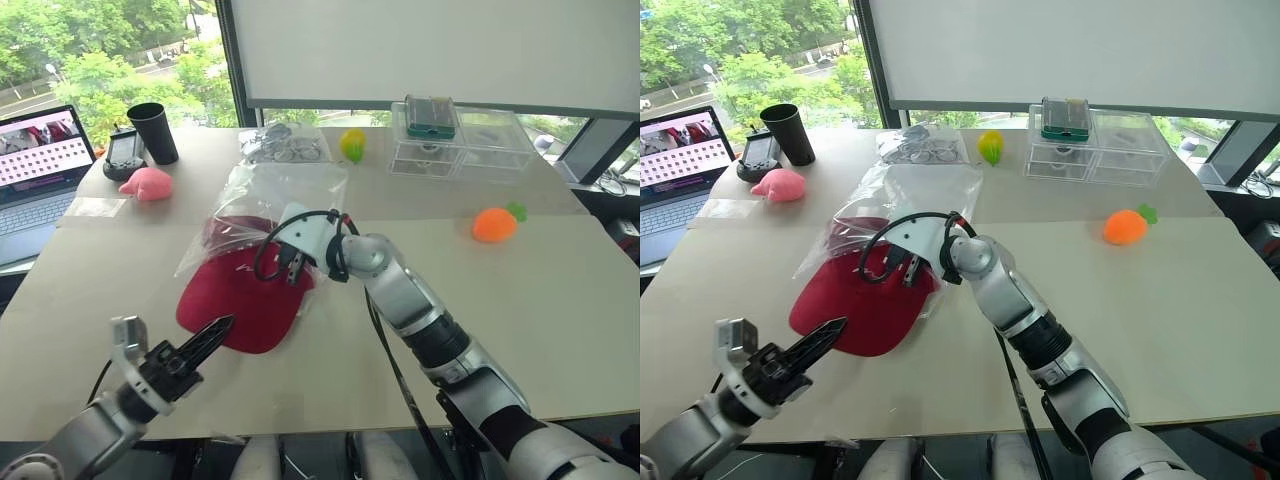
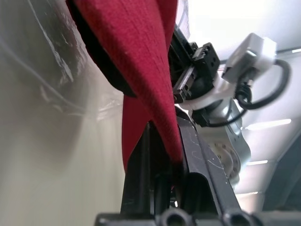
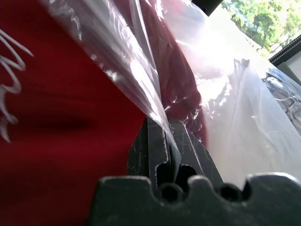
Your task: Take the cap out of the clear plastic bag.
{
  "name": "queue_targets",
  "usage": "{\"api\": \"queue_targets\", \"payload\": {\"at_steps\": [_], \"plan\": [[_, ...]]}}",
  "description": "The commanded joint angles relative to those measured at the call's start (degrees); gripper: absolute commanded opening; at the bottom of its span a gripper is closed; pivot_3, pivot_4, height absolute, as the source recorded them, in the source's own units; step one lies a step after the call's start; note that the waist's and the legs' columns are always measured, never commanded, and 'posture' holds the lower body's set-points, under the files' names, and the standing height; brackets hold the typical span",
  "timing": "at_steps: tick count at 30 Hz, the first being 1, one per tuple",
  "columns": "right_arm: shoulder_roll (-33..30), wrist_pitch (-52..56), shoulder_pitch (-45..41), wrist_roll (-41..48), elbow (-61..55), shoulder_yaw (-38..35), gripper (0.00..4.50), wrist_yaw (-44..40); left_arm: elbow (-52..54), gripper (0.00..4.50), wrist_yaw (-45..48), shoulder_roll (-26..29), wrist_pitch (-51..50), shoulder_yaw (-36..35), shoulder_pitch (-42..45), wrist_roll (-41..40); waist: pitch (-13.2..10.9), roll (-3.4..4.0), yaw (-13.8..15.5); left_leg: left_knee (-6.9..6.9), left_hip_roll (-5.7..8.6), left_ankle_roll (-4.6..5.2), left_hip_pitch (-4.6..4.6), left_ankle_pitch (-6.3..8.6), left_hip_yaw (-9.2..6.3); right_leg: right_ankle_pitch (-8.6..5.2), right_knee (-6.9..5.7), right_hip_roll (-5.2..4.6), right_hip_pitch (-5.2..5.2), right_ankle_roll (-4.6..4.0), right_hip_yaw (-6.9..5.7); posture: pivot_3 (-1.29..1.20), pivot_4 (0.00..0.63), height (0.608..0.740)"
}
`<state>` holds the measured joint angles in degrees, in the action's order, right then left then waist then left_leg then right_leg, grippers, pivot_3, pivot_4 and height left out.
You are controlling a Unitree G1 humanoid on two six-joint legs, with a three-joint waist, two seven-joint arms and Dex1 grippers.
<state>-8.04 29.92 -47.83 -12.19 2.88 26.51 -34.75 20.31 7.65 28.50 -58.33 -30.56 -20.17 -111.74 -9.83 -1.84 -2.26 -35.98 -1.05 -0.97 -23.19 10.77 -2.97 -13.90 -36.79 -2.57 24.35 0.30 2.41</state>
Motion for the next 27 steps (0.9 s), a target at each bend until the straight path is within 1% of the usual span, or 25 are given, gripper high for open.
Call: {"api": "queue_targets", "payload": {"at_steps": [1, 4, 7, 10, 15, 18, 21, 23, 27], "plan": [[0.21, -1.18, 0.27, -0.10, -1.61, -0.42, 0.00, 0.53, -1.28, 0.02, 7.25, 2.65, -3.30, -2.09, -5.02, -1.26, 0.00, -0.03, -0.24, 0.01, 0.00, 0.00, -0.01, 0.00, 0.02, 0.00, 0.02, -0.02, 0.00, 0.01, 0.01, 0.00, 0.150, 0.740], [0.38, -1.28, 0.31, -0.21, -1.54, -0.49, 0.00, 0.60, 0.60, 0.02, 11.24, 6.20, -5.28, -2.33, -10.95, -1.26, -0.01, -0.05, -0.44, 0.11, -0.03, -0.06, -0.04, 0.04, 0.05, -0.01, 0.06, -0.03, 0.07, 0.03, 0.04, 0.00, 0.150, 0.740], [0.46, -1.40, 0.33, -0.10, -1.43, -0.57, 0.00, 0.53, 4.45, 0.02, 16.57, 8.95, -9.16, -4.34, -19.19, -0.63, 0.01, -0.14, -0.61, 0.25, -0.18, -0.19, -0.06, 0.13, 0.02, -0.01, -0.04, 0.08, 0.25, 0.06, -0.01, 0.00, 0.150, 0.740], [0.53, -1.70, 0.49, 0.02, -1.31, -0.59, 0.00, 0.40, 7.77, 0.02, 23.46, 9.43, -11.19, -7.70, -26.49, 3.02, 0.02, -0.15, -0.79, 0.25, -0.68, -0.56, -0.08, 0.37, 0.12, -0.17, -0.21, 0.50, 0.46, -0.30, -0.05, 0.00, 0.150, 0.740], [0.63, -2.43, 0.73, 0.37, -0.86, -0.62, 0.00, 0.36, 8.71, 0.02, 33.03, 9.29, -11.11, -13.92, -34.51, 7.98, 0.01, -0.13, -0.73, 0.63, -1.01, -0.56, -0.10, 0.37, 0.12, -0.36, -0.31, 0.97, 0.77, -0.56, 0.02, 0.00, 0.150, 0.740], [1.06, -2.71, 0.91, 0.53, -0.63, -0.57, 0.00, 0.46, 7.77, 0.02, 37.36, 9.09, -10.30, -16.92, -37.40, 10.35, -0.01, -0.11, -0.78, 0.66, -1.08, -0.56, -0.06, 0.37, 0.14, -0.40, -0.31, 1.03, 0.77, -0.63, 0.02, 0.00, 0.150, 0.740], [1.23, -3.01, 1.22, 0.66, -0.51, -0.52, 0.00, 0.29, 7.74, 0.02, 41.18, 8.69, -9.30, -18.90, -39.11, 12.58, 0.00, -0.11, -0.79, 0.65, -1.07, -0.56, -0.05, 0.36, 0.16, -0.61, -0.31, 1.01, 0.77, -1.02, 0.03, 0.00, 0.150, 0.740], [1.22, -3.16, 1.48, 0.65, -0.54, -0.37, 0.00, 0.09, 7.26, 0.02, 43.10, 8.19, -8.46, -20.10, -39.83, 14.01, 0.00, -0.12, -0.79, 0.65, -1.04, -0.57, -0.05, 0.36, 0.19, -0.61, -0.30, 0.99, 0.76, -1.01, 0.05, 0.00, 0.150, 0.740], [0.46, -3.99, 1.64, 0.94, 0.11, -0.72, 0.00, -0.58, 4.65, 0.02, 44.83, 7.97, -6.97, -22.71, -40.16, 13.80, 0.00, -0.12, -0.78, 0.65, -1.05, -0.57, -0.06, 0.36, 0.19, -0.60, -0.30, 0.98, 0.76, -1.00, 0.05, 0.00, 0.150, 0.740]]}}
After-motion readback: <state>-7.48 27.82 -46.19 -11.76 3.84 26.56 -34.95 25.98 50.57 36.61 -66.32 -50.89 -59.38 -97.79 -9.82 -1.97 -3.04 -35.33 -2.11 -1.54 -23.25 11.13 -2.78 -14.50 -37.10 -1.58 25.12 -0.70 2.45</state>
